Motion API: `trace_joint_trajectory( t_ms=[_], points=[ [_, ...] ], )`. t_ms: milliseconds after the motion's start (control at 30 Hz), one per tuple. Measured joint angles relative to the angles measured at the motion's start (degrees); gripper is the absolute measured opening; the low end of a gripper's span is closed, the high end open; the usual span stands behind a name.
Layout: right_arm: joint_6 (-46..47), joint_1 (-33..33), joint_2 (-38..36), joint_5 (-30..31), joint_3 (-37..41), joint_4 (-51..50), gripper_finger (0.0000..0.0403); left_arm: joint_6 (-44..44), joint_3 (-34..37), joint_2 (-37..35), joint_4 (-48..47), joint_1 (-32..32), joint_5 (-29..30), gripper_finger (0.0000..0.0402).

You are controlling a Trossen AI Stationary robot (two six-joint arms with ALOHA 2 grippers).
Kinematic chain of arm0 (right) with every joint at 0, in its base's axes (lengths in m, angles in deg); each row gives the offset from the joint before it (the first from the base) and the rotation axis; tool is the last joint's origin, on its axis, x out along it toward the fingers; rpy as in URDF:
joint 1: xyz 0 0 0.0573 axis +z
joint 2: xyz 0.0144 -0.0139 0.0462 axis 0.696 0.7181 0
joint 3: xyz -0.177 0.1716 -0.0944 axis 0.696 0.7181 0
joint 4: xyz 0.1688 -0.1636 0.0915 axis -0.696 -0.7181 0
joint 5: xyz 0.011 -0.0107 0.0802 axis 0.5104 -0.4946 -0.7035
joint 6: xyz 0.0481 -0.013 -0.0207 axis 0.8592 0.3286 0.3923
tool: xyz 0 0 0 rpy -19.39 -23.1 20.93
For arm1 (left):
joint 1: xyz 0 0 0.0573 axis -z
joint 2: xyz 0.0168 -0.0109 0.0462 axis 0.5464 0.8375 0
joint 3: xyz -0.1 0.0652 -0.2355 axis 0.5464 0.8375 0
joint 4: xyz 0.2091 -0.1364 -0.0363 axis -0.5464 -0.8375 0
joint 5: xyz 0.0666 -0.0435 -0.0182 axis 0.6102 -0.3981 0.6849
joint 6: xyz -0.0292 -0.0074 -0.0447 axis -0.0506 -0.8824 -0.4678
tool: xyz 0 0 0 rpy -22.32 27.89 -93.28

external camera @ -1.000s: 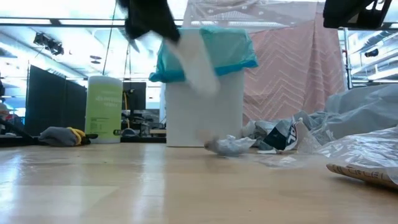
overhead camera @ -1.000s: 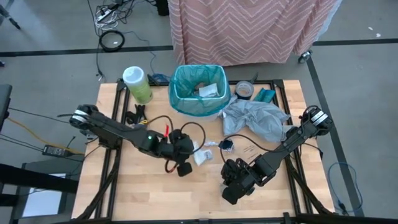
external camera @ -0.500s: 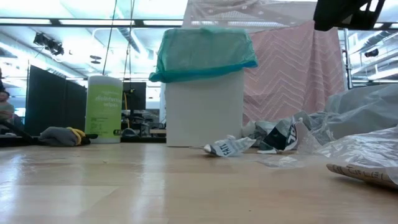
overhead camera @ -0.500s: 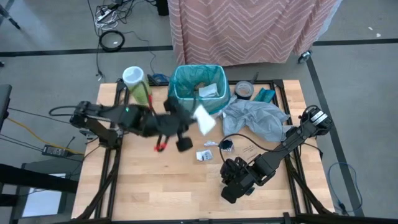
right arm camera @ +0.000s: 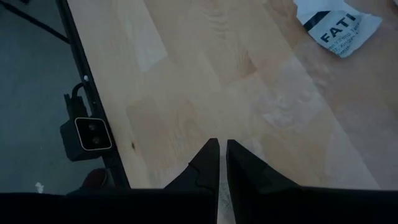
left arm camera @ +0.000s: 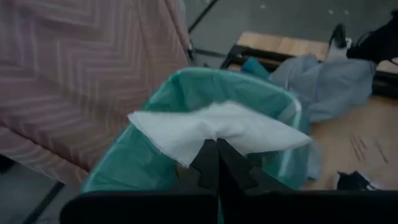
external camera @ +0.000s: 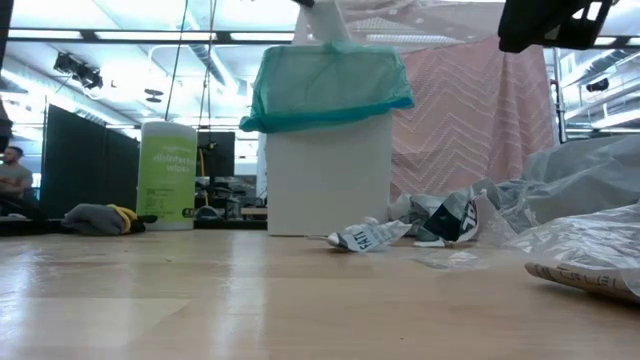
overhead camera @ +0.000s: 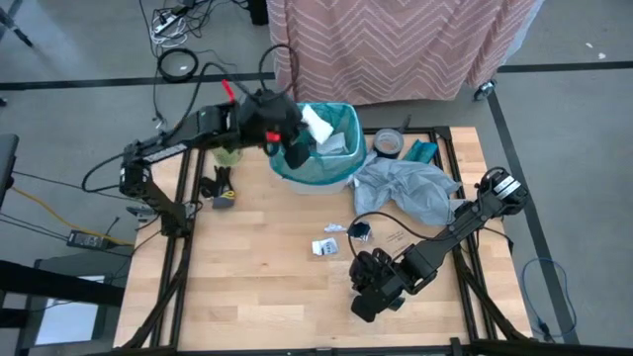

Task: Place trash/remove bag and relplace
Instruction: Put the white tissue into the trash bin, then put the white paper into the trash bin

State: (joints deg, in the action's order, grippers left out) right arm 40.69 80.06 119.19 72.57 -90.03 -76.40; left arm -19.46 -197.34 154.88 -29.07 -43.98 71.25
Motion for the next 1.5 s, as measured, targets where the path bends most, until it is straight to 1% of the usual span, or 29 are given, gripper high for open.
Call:
trace_joint_trajectory(
  t_ms=[67, 167, 267, 400, 500, 533, 600, 667, 733, 767, 867, 933, 1033, 1133, 1300, 1500],
  points=[
    [-0.1, -0.1, 0.0, 0.0, 0.0, 0.0, 0.002, 2.3, 0.0, 0.9, 0.0, -1.3, -0.5, 0.0002],
    [-0.1, -0.1, 0.0, 0.0, 0.0, 0.0, 0.002, 5.4, 0.0, 2.4, 0.2, -2.6, 0.7, 0.0014],
    [-0.1, -0.1, 0.0, 0.0, 0.0, 0.0, 0.002, 6.0, 0.0, 3.5, 0.1, -3.5, 0.3, 0.0036],
    [-0.1, -0.1, 0.0, 0.0, 0.0, 0.0, 0.002, 10.2, 0.0, 4.3, 0.2, -3.4, -1.1, 0.0069],
    [-0.3, -0.1, 0.0, 0.0, 0.0, 0.0, 0.002, 11.1, 0.0, 4.3, 0.3, -3.4, -1.2, 0.0095],
    [-0.4, -0.1, 0.0, -0.1, 0.0, 0.0, 0.002, 10.2, 0.0, 4.2, 0.2, -3.4, -1.1, 0.0103],
    [-0.9, -0.1, 0.0, -0.1, 0.0, 0.0, 0.002, 5.1, -0.8, 3.9, -1.9, -3.1, -1.4, 0.0117],
    [-1.2, -0.1, 0.0, -0.1, 0.0, 0.0, 0.002, 0.8, -2.1, 3.1, -3.2, -2.4, -5.1, 0.0123],
    [-1.6, -0.1, 0.0, -0.1, 0.0, 0.0, 0.002, -2.2, -2.8, 1.1, -3.6, -1.1, -9.2, 0.0124],
    [-1.6, -0.1, 0.0, -0.1, 0.0, 0.0, 0.002, -3.4, -2.9, -0.2, -3.6, 0.0, -10.4, 0.0124],
    [-1.6, -0.1, 0.0, -0.1, 0.0, 0.0, 0.002, -4.9, -2.9, -3.4, -6.0, 4.7, -9.8, 0.0116],
    [-1.7, -0.1, 0.0, -0.1, 0.0, -0.1, 0.002, -5.0, -1.4, -5.1, -9.0, 8.7, -7.1, 0.0109],
    [-1.7, -0.1, 0.0, -0.1, 0.0, -0.1, 0.002, -5.9, 4.1, -7.3, -10.9, 14.2, -2.4, 0.0101],
    [-1.8, -0.2, 0.0, -0.1, 0.0, -0.2, 0.002, -9.8, 12.7, -9.3, -7.1, 18.2, 0.6, 0.0098],
    [-2.6, -0.2, 0.0, 1.4, 0.0, -0.1, 0.002, -14.2, 29.5, -10.7, 8.4, 22.7, 0.8, 0.0097],
    [-2.7, -0.2, 0.0, 1.8, 0.0, 0.0, 0.002, -18.6, 45.8, -10.7, 29.3, 24.5, 1.2, 0.0097]
  ],
)
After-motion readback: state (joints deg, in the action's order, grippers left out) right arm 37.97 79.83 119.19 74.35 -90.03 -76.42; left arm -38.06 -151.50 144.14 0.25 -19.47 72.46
